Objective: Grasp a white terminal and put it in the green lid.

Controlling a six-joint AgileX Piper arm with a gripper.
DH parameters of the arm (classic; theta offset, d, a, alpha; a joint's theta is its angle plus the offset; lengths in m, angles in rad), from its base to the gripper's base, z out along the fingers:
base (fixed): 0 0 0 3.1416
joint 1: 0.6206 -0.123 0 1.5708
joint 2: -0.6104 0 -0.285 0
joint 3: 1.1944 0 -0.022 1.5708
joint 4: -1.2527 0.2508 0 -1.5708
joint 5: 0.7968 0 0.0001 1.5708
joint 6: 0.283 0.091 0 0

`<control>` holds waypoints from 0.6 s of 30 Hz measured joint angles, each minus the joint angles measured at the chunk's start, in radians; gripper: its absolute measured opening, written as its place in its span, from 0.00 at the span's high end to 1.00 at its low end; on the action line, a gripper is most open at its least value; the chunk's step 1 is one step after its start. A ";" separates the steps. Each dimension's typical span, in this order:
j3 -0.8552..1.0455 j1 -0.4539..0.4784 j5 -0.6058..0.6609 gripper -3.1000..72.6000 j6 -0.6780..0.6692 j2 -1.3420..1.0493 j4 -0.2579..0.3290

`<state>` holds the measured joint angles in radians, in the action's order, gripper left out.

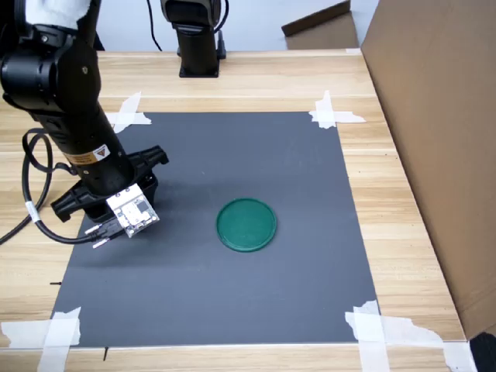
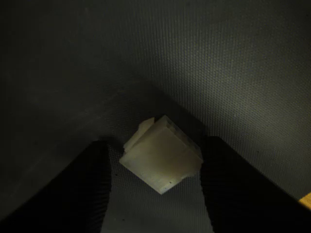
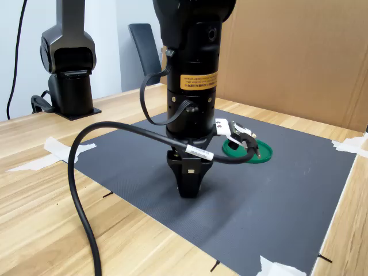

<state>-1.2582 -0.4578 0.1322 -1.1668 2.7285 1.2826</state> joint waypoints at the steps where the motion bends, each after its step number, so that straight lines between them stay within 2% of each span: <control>1: 0.000 0.000 0.000 0.34 0.005 0.000 -0.003; 5: 0.000 0.000 0.000 0.38 0.025 0.000 -0.008; 8: 0.000 0.000 0.000 0.46 0.065 0.000 -0.012; 15: 0.002 -0.002 0.015 0.47 0.071 -0.023 -0.019; 18: 0.007 -0.004 0.046 0.47 0.054 -0.110 0.004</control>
<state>-1.2517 -0.4614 0.1782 -1.1130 2.6187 1.2867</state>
